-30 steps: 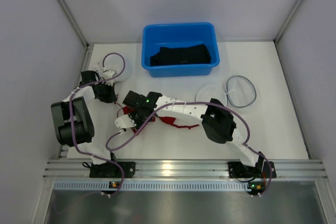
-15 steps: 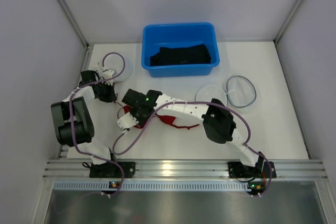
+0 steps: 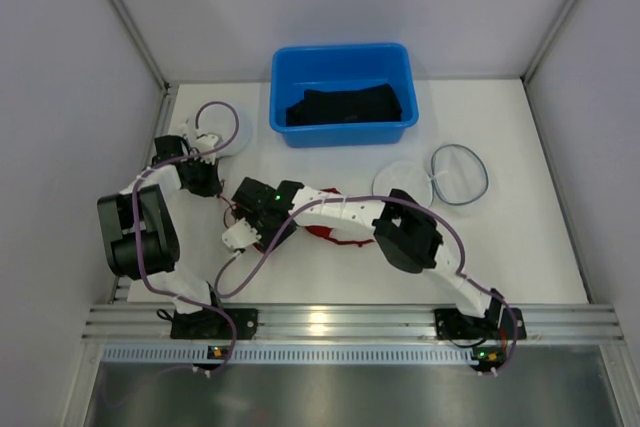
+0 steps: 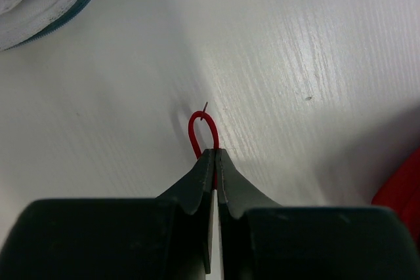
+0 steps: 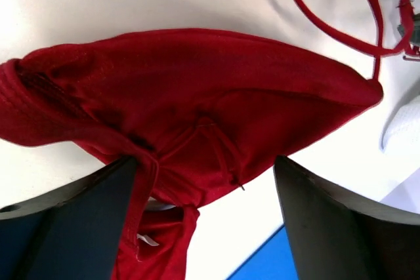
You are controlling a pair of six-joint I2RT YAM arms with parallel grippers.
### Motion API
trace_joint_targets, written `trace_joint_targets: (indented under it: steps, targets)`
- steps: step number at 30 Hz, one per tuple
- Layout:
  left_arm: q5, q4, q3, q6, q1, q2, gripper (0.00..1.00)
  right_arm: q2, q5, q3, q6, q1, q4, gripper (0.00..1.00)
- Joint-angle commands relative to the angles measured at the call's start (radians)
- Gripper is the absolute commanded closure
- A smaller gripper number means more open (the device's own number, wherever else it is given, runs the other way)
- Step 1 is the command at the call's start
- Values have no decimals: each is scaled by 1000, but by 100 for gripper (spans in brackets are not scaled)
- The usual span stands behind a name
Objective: Place the bra in the laundry bag and zip it closed
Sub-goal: Adjust the bra at the center of the board.
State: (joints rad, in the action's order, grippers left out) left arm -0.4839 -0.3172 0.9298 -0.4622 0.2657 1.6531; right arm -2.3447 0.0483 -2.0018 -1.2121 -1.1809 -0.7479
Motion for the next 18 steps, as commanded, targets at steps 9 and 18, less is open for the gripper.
trace_joint_targets:
  steps: [9,18]
  targets:
    - [-102,-29,38,-1,3,-151,59,432,-76,225,290,38,258,1]
    - [-162,-340,86,-216,-179,-404,55,623,-394,357,799,298,213,0]
